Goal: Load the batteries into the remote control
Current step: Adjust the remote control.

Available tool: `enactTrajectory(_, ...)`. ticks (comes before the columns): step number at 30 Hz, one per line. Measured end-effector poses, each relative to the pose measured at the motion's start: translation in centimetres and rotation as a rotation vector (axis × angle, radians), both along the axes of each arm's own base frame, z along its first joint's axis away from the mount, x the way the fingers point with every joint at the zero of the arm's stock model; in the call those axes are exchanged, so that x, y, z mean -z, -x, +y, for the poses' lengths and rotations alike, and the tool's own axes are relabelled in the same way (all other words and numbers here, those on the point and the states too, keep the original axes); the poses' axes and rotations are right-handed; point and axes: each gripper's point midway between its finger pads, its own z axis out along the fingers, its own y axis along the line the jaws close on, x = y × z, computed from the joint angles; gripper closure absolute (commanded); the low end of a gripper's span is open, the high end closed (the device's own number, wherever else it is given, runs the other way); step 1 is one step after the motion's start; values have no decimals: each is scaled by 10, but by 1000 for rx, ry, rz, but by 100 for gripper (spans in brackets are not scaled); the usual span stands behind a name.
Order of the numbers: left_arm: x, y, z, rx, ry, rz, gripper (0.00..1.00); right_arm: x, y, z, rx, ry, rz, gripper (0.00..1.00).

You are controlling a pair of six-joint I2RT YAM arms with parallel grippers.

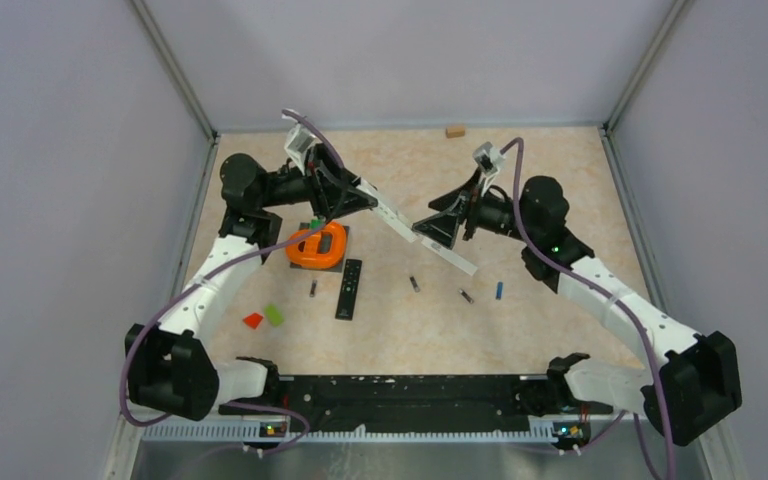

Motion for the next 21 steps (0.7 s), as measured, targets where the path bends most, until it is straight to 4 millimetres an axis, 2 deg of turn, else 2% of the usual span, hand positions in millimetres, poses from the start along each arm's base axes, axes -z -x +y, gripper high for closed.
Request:
enactTrajectory(4,-4,10,0,49,4,26,100,-29,12,13,-120,0,-164,13)
enactTrajectory(6,-5,12,0,59,4,33,100,-30,17,18,-173,7,-196,14)
enactTrajectory(9,-5,15,0,72,4,43,100,-19,26,27,-249,34,-207,18)
enactTrajectory(13,-6,17,-1,83,3,48,100,-6,37,39,-334,67,-187,28)
enactTrajectory(18,-6,19,-1,88,3,47,100,-7,41,47,-385,76,-171,42)
enactTrajectory(21,-6,18,-1,87,4,45,98,-10,45,52,-415,70,-170,59)
